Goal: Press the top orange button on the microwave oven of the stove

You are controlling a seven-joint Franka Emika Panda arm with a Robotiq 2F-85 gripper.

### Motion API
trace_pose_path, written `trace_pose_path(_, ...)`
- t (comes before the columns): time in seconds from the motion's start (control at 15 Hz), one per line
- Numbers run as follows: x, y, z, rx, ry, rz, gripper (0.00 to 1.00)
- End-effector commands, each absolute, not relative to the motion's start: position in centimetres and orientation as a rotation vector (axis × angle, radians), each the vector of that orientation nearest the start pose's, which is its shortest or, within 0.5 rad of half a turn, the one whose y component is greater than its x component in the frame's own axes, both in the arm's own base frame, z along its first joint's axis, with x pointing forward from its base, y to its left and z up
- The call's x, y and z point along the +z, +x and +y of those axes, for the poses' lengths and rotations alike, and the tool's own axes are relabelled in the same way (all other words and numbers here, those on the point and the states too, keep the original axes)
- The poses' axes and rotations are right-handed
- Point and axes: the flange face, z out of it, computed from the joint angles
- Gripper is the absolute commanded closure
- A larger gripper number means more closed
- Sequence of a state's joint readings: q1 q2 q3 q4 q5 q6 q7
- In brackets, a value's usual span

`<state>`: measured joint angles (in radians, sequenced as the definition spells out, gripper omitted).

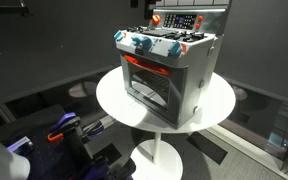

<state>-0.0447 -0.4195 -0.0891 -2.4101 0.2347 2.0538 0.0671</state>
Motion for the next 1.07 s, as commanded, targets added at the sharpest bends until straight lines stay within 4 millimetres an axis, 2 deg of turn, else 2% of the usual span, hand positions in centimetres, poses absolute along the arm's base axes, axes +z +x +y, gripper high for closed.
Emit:
trace_pose_path(0.0, 48.6, 46.3, -5.0, -0.218, -2.902, 0.485, 0.00)
trace_pose_path(0.67, 46.8, 55.0, -5.8, -0.485, -3.007, 0.615, 0.00)
trace_pose_path(1.0, 45.9, 58.3, -6.1, -0.534, -3.045, 0.675, 0.00)
